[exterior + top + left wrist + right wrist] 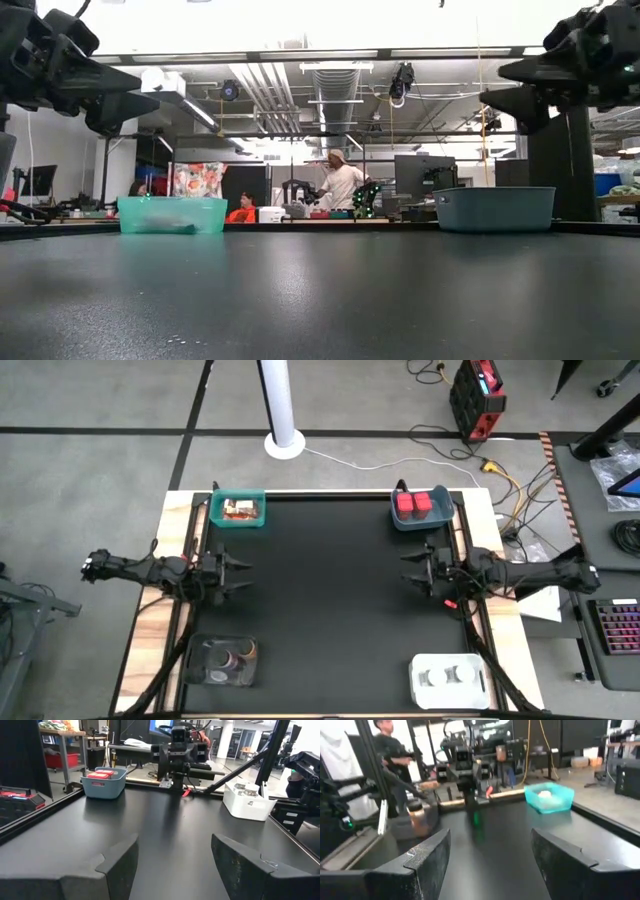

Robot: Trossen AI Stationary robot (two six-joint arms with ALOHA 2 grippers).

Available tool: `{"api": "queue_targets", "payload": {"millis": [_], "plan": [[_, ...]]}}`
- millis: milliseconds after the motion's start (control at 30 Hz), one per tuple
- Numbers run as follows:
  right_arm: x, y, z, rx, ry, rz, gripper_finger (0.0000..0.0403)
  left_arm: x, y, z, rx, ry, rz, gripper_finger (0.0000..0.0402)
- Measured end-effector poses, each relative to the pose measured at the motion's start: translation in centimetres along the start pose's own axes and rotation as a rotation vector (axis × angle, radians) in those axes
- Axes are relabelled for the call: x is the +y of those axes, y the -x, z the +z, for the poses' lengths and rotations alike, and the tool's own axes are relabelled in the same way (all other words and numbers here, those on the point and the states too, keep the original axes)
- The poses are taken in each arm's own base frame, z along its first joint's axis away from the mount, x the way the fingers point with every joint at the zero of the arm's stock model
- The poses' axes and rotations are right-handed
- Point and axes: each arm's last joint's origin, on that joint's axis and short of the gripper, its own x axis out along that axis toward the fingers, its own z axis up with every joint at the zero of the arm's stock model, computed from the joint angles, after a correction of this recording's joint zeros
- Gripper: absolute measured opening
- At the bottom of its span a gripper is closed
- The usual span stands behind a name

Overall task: Sort spices by type
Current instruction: Return to Home Position

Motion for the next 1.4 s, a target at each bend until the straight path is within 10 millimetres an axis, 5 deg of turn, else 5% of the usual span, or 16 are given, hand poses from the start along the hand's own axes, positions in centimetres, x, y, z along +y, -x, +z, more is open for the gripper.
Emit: {"api": "queue_targets", "payload": {"millis": [400,800,1400], "plan": [[1.1,1.5,0.2,-0.038,-0.044,0.118,0.0281,0.0,0.0,0.0,0.003,-0.001,0.000,0.0233],[0.8,1.5,-1.0,0.072,0.263,0.065,0.0295,0.0,0.0,0.0,0.005,-0.002,0.000,0.0233],[0.8,1.4,-1.0,0.072,0.242,0.061,0.0322,0.0,0.0,0.0,0.004,-0.001,0.000,0.0233]]}}
